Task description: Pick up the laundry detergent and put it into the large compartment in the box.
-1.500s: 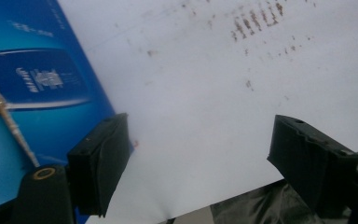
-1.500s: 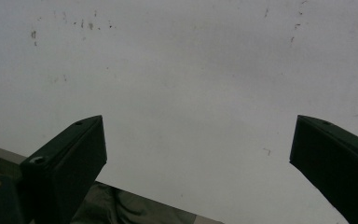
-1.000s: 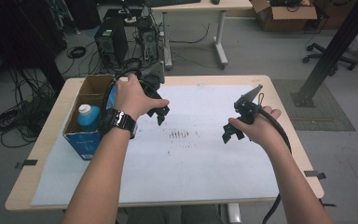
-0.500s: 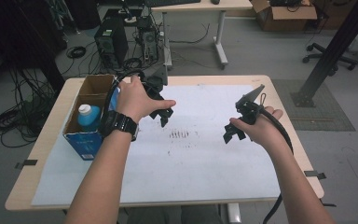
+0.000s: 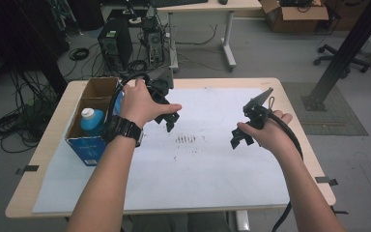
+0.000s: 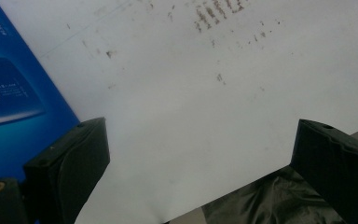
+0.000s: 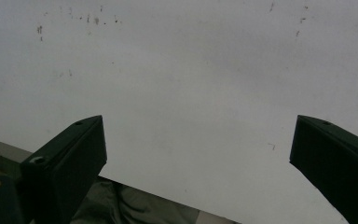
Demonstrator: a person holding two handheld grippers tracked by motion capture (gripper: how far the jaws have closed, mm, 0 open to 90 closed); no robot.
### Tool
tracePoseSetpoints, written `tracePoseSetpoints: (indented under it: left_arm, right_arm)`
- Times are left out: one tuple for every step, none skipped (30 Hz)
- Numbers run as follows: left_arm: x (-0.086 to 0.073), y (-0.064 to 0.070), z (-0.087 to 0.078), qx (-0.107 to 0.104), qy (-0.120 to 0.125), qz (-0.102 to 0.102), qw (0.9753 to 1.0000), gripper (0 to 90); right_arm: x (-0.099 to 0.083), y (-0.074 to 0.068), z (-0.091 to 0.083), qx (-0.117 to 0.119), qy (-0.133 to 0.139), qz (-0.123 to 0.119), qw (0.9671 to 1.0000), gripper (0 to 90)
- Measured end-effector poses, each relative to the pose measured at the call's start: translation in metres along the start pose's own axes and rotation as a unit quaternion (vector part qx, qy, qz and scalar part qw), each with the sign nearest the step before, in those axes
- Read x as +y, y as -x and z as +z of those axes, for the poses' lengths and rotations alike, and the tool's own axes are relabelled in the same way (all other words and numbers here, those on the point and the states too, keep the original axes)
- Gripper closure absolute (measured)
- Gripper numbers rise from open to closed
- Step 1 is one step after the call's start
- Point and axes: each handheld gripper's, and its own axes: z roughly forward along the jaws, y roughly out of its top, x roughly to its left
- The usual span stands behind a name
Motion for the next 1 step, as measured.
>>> tracePoseSetpoints:
  left_arm:
    - [0.0, -0.0001, 0.0002, -0.001, 0.0, 0.0, 1.0, 4.8]
  right_arm:
    - [0.0, 0.0, 0.0, 0.001, 0.0, 0.0, 1.0, 3.7]
